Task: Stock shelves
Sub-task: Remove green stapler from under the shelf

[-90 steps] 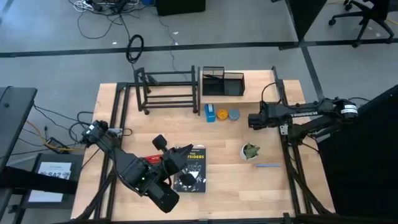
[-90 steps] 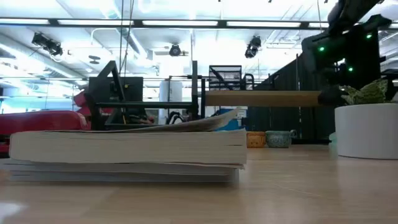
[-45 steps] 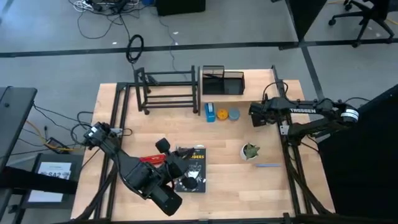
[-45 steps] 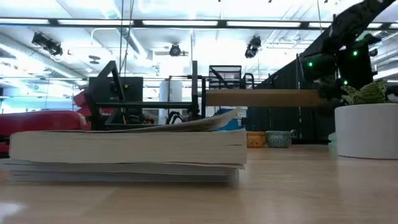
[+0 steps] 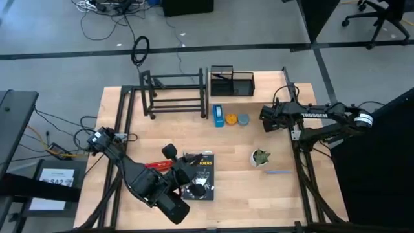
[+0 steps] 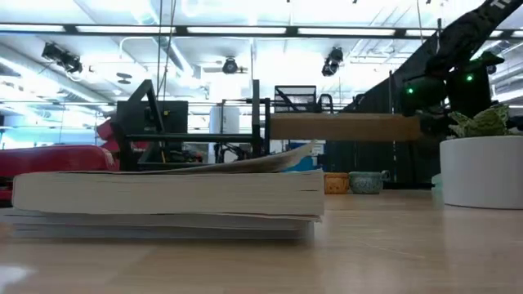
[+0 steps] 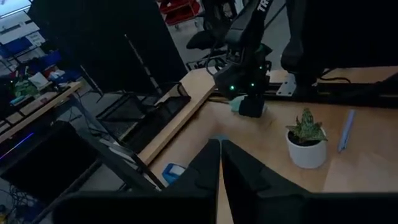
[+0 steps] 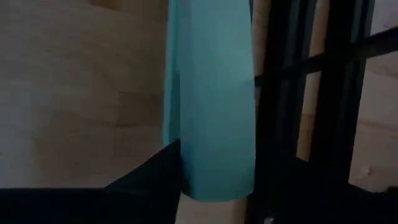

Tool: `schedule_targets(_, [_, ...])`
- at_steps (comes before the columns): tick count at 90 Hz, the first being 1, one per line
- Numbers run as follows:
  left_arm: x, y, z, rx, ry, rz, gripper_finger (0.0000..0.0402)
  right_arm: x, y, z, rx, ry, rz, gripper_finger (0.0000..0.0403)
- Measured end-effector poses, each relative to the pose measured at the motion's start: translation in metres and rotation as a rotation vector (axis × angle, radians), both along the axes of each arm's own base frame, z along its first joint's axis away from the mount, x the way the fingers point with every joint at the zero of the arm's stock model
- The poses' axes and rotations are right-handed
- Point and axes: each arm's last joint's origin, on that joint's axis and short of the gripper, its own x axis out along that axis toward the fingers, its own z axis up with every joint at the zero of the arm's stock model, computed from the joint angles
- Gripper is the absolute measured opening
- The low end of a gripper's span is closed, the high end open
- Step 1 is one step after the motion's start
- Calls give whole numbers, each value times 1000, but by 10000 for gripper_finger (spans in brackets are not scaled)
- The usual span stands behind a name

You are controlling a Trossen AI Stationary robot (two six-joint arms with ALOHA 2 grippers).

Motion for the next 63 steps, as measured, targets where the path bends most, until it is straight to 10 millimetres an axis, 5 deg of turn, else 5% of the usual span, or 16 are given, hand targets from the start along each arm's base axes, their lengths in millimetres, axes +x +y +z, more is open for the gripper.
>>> schedule_targets(13, [0,0,0,-4,-5,0,0,1,0,0,16,-10,9,96])
schedule_targets(63, [1,0,0,-9,-9,0,0,5,16,5,214,-169,56,95])
